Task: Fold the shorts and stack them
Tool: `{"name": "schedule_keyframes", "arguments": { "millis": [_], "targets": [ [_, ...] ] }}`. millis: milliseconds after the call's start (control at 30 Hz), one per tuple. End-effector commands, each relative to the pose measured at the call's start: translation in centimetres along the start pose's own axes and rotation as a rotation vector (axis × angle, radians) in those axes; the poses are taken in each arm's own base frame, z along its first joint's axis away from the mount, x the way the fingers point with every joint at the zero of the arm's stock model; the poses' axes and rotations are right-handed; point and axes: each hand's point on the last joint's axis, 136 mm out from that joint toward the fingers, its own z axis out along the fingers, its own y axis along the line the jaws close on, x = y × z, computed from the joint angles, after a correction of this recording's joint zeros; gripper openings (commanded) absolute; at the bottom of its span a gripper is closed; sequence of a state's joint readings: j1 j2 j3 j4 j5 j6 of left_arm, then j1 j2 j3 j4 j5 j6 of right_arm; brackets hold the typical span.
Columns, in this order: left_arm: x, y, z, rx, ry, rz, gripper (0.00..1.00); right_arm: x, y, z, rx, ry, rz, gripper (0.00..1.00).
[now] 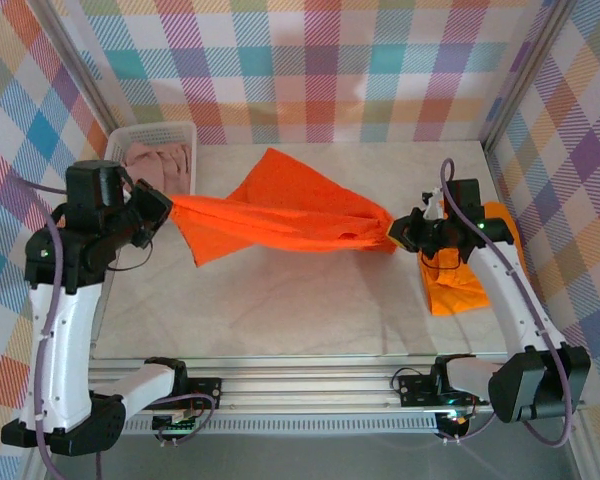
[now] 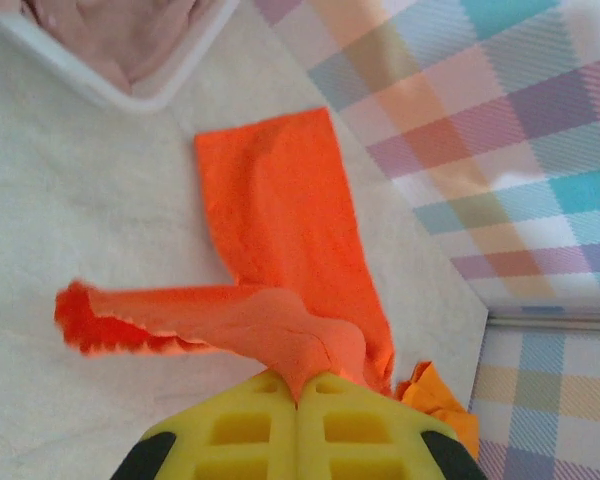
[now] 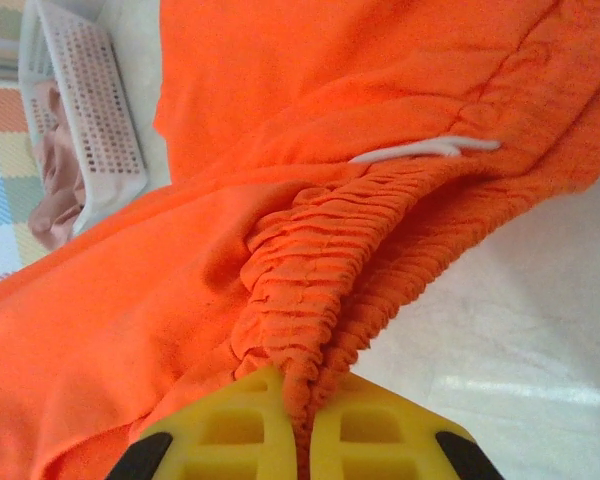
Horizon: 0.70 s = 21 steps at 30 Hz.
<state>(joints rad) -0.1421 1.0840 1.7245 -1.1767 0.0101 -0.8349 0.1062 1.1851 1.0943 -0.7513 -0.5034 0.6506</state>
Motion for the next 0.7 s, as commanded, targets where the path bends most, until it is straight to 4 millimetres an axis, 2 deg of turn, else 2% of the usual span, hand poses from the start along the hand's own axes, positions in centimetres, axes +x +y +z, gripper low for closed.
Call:
{"name": "schedule_keyframes", "arguments": {
  "millis": [0,100,167,367,667],
  "targets": [
    [-1.2,0.7,-2.3,-0.036,-0.064,0.051,0.00,1.7,1.4,-1.1,-0.056,0.049,-0.041,0.00],
    [-1.2,0.3,-2.6,-0.006,-0.069,0.050,0.00,1.9,0.9,-1.0,-0.037,0.044,-0.037,0.00],
    [-0.8,0.4,-1.8,-0.007,-0.047,0.051,0.00,1.8,0.2,-1.0,-0.006,0.033,-0.034,0.00],
    [0.8,0.8,3.7,-0.028,0.053,0.038,0.00,0.6,-2.3,-0.6,0.124,-0.021,-0.022,0.00],
    [0.1,0.1,12.6,-0.099,0.107,0.035,0.00,-1.4,-4.1,1.7,0.165,-0.068,0.090,0.00]
  ]
}}
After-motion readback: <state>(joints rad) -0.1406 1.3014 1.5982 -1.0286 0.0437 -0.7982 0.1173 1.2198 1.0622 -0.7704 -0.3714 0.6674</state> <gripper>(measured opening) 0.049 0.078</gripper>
